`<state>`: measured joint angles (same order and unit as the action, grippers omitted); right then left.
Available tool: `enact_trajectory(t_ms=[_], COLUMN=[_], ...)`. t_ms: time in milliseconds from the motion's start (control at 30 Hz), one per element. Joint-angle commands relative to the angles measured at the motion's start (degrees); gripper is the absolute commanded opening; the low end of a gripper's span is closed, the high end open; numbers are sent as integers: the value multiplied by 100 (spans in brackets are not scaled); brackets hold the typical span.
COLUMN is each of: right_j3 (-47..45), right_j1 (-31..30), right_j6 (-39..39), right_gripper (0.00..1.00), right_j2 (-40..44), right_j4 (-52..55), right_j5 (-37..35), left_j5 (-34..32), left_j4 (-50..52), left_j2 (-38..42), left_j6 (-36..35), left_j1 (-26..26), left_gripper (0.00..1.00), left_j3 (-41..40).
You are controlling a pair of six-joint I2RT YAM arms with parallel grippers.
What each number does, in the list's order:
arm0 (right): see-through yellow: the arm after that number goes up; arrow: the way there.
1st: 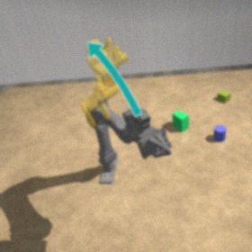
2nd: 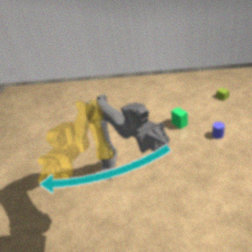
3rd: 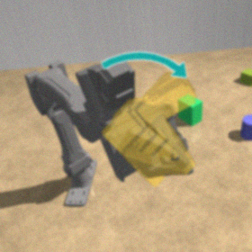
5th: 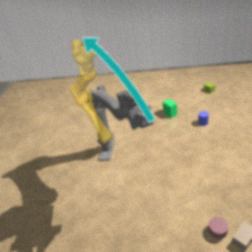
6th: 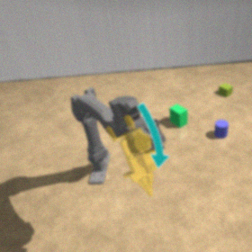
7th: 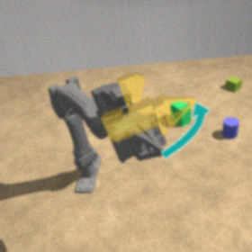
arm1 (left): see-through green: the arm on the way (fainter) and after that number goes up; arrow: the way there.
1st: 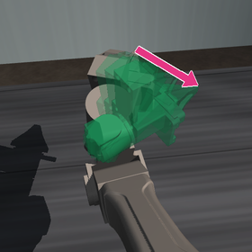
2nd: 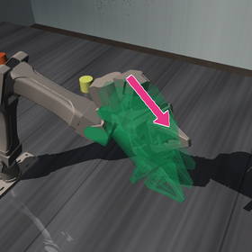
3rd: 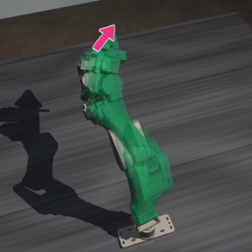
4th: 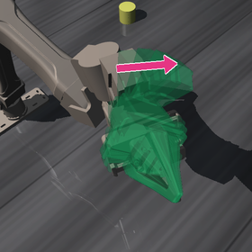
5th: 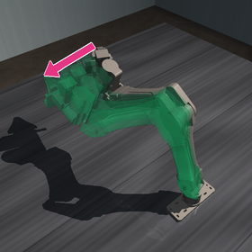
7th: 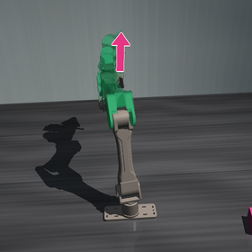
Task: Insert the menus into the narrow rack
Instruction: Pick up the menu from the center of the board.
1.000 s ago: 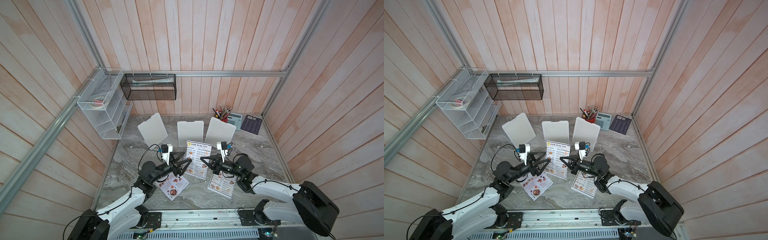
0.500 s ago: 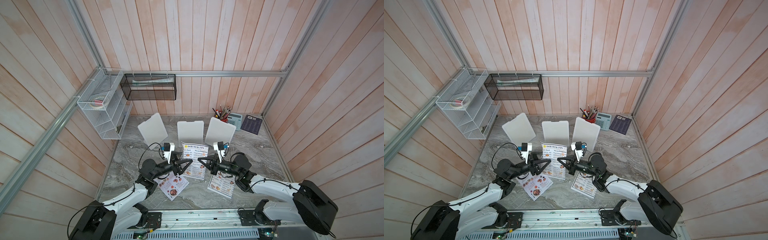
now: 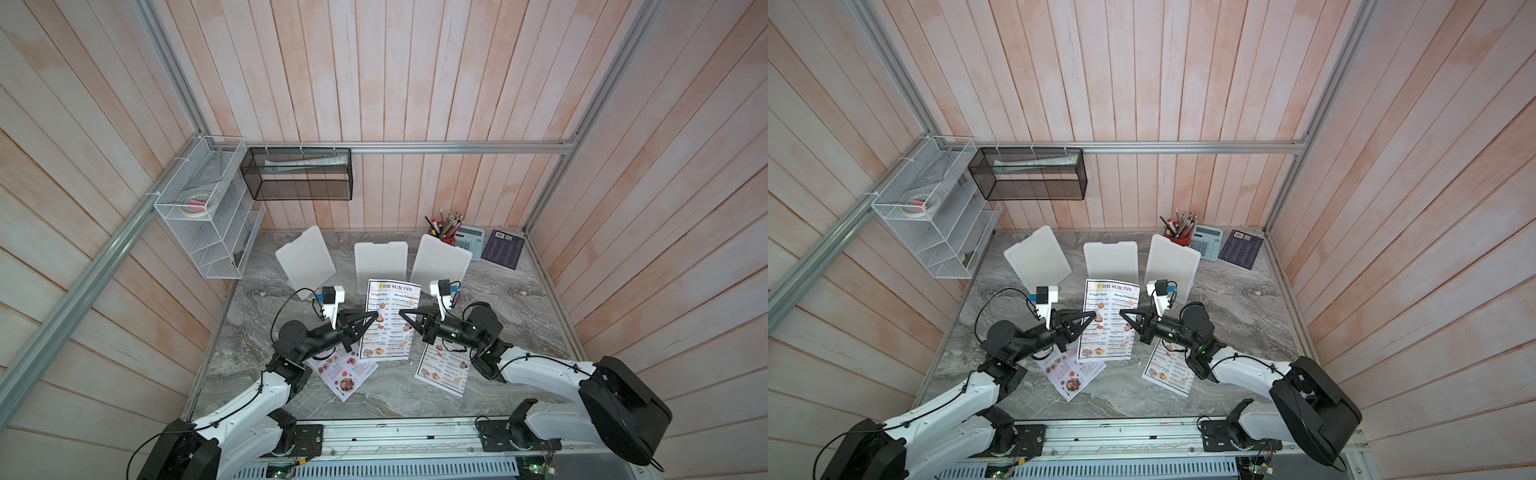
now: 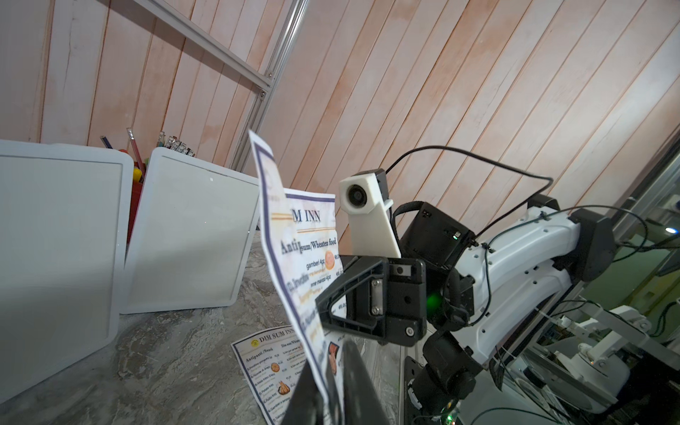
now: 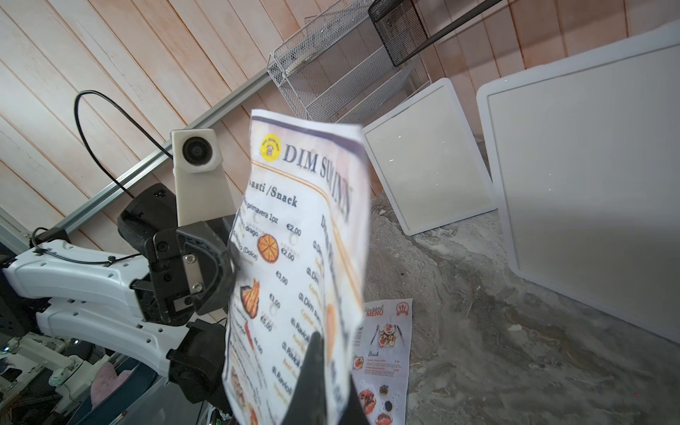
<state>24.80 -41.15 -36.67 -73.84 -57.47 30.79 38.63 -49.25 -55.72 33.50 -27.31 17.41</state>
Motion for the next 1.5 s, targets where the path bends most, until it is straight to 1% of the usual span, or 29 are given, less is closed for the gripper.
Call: enact_trajectory(t_ms=[0, 133, 267, 333, 567, 667, 700, 733, 800, 900, 967, 1133, 1167, 1200, 1233, 1267, 1300, 1333, 1367, 1467], right_j3=[30, 41, 2, -16, -119, -136, -124, -105, -63, -34, -19, -38, -58, -76, -99, -117, -154, -197, -222, -207], right_j1=[-23, -69, -77, -78, -73, -78, -78, -78, -77, -78, -77, -78, -70, -33, 32, 123, 300, 484, 610, 902], right_j6=[-35, 32, 88, 122, 227, 299, 309, 330, 340, 344, 369, 496, 534, 578, 608, 620, 641, 684, 737, 1222], right_gripper=[0, 0, 0, 0, 0, 0, 1, 4, 6, 4, 0, 0, 0, 0, 0, 0, 0, 0, 0, 0], right_j2=[-82, -39, 56, 105, 277, 379, 404, 410, 410, 380, 374, 526, 588, 710, 834, 995, 1244, 1480, 1670, 2400], right_j4=[-228, -209, -155, -128, -112, -9, 25, 66, 122, 122, 155, 311, 357, 441, 555, 683, 855, 985, 1088, 1752], right_j5=[102, 120, 70, 55, -94, -171, -170, -130, -67, 2, 9, -126, -183, -276, -367, -478, -597, -670, -747, -1559], left_j5=[-161, -336, -654, -729, -1022, -1006, -912, -824, -692, -611, -607, -594, -602, -682, -866, -1053, -1307, -1494, -1514, -1205], left_j4=[256, 530, 896, 1024, 1298, 1378, 1383, 1412, 1420, 1416, 1476, 1559, 1573, 1584, 1623, 1650, 1692, 1620, 1517, 1288], left_j2=[34, -51, -75, -60, 130, 233, 253, 256, 289, 339, 370, 389, 376, 378, 391, 402, 412, 378, 345, 153], left_j6=[-141, -244, -358, -404, -447, -508, -549, -586, -639, -701, -745, -816, -818, -810, -780, -731, -678, -629, -641, -993], left_j1=[24, 24, 24, 25, 24, 24, 24, 24, 24, 24, 24, 24, 23, 23, 25, 24, 25, 24, 24, 24], left_gripper=[8, 4, 4, 0, 0, 0, 0, 0, 0, 0, 0, 0, 4, 24, 59, 84, 100, 100, 100, 100], left_j3=[142, 260, 372, 416, 457, 465, 478, 499, 518, 518, 551, 632, 648, 657, 652, 643, 633, 607, 581, 619])
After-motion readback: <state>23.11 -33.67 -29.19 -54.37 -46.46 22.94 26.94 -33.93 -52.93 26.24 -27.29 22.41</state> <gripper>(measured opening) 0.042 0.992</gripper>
